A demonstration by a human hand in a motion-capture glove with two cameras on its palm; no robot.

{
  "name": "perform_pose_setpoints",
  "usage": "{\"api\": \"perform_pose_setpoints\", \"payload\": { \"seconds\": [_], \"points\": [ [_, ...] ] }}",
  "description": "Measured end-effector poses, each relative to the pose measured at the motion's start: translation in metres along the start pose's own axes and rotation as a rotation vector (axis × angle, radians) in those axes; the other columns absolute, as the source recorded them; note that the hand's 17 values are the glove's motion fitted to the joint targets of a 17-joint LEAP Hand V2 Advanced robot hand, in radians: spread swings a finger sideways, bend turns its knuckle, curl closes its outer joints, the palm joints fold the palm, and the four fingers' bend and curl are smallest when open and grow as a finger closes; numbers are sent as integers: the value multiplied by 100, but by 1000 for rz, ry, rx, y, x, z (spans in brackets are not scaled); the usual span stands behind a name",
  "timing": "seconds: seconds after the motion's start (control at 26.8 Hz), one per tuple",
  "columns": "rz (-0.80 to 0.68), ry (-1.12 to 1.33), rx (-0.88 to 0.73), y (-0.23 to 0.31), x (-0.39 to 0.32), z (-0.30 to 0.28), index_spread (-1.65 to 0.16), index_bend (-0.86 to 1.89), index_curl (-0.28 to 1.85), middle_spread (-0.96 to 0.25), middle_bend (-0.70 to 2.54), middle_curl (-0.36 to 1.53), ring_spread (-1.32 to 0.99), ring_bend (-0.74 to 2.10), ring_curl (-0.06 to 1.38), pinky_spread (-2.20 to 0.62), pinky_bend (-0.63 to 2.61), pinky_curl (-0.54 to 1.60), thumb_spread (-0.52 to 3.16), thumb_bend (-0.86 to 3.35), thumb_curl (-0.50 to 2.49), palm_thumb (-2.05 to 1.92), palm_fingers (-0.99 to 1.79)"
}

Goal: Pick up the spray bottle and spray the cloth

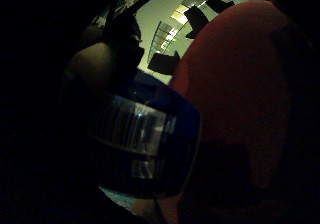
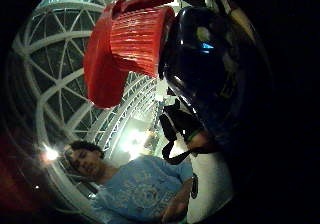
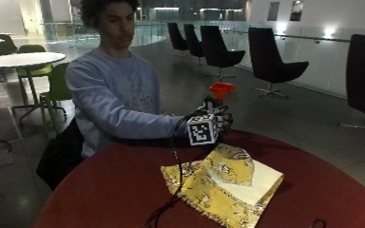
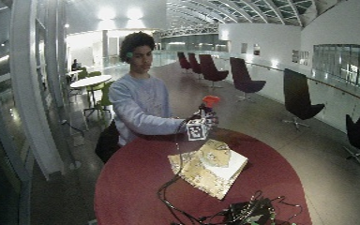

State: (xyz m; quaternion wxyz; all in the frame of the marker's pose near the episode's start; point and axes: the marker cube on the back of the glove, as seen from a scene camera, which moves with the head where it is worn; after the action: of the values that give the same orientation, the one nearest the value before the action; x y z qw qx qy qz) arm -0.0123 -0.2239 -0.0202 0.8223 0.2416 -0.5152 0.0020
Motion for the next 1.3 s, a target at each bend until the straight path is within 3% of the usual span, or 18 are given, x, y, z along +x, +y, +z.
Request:
{"api": "perform_pose_setpoints", "payload": {
  "seconds": [0.3, 0.48, 0.82, 1.08, 1.3],
  "points": [
    [-7, 110, -116, 18, 14, -7, -27, 19, 43, -6, 27, 47, -4, 38, 38, 23, 12, 21, 93, -4, 45, 64, 85],
    [-8, 153, -99, 31, 3, -25, -30, 11, 40, -5, 25, 46, -3, 36, 38, 23, 18, 24, 93, -3, 43, 64, 71],
    [5, 510, 3, 93, -20, -138, -33, 13, 35, -4, 24, 45, -2, 34, 36, 24, 19, 26, 97, 0, 45, 78, 70],
    [119, 813, 81, 161, -14, -238, -33, 13, 34, -4, 24, 44, -1, 33, 36, 24, 19, 28, 99, -2, 44, 79, 71],
    [153, 944, 95, 203, -9, -287, -33, 14, 33, -4, 24, 44, 0, 32, 35, 24, 19, 29, 101, -2, 43, 78, 70]
  ]
}}
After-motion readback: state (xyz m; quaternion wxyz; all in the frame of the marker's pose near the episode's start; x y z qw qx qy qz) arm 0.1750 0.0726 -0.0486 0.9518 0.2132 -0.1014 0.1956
